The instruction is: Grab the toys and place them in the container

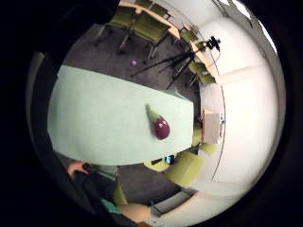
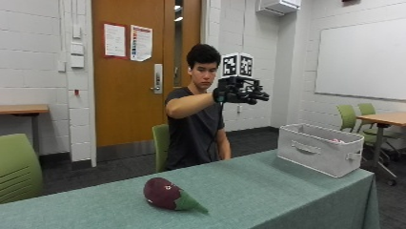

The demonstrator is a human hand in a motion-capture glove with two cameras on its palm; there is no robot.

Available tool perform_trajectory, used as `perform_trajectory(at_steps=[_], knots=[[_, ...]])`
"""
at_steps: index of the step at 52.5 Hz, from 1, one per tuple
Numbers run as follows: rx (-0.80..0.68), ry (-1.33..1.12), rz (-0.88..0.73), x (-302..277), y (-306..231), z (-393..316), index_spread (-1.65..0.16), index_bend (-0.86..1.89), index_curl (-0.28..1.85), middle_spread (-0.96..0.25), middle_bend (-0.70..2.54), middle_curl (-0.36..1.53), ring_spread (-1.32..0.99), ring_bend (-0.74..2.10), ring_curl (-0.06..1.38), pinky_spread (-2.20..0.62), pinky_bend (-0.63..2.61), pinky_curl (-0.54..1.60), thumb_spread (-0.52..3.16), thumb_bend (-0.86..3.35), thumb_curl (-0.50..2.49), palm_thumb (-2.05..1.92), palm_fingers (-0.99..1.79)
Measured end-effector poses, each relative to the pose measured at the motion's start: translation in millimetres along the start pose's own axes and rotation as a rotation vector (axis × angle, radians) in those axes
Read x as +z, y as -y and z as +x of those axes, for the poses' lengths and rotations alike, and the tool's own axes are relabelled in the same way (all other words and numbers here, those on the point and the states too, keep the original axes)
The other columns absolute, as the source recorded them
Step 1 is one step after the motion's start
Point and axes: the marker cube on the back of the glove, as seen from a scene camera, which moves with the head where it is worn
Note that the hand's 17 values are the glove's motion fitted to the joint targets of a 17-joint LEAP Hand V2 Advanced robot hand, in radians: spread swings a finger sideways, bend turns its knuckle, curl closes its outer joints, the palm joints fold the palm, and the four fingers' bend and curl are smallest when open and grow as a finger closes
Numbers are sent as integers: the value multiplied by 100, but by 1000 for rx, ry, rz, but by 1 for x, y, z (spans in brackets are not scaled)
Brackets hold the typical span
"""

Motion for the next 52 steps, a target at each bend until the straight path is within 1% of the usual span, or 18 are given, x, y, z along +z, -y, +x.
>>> perform_trajectory(at_steps=[9,17,24,29,33,37,41,45,52], knots=[[108,1,-44,36,-17,81,-23,17,35,-10,20,40,-19,16,23,-1,63,29,87,-12,18,-17,-6],[202,5,-88,85,-30,147,-23,17,35,-11,19,40,-19,16,22,-1,62,30,86,-12,17,-16,-7],[249,14,-132,133,-32,192,-23,17,36,-11,19,39,-19,16,21,-1,62,31,86,-12,16,-16,-8],[249,22,-169,174,-33,220,-23,17,36,-11,19,39,-20,16,21,-1,61,31,86,-12,16,-16,-8],[247,23,-205,203,-34,237,-23,17,37,-11,19,39,-20,16,20,-1,60,31,86,-11,16,-15,-8],[304,21,-248,228,-42,243,-23,17,37,-11,19,39,-20,15,20,-1,60,32,87,-11,16,-16,-8],[332,25,-272,253,-50,250,-23,17,37,-11,18,39,-21,14,19,-1,61,32,87,-11,16,-15,-9],[332,25,-286,268,-54,257,-23,18,38,-11,17,38,-21,15,19,-2,60,32,87,-11,16,-15,-10],[384,53,-318,285,-60,268,-23,18,39,-10,17,38,-21,14,18,-2,60,33,88,-10,16,-13,-10]])
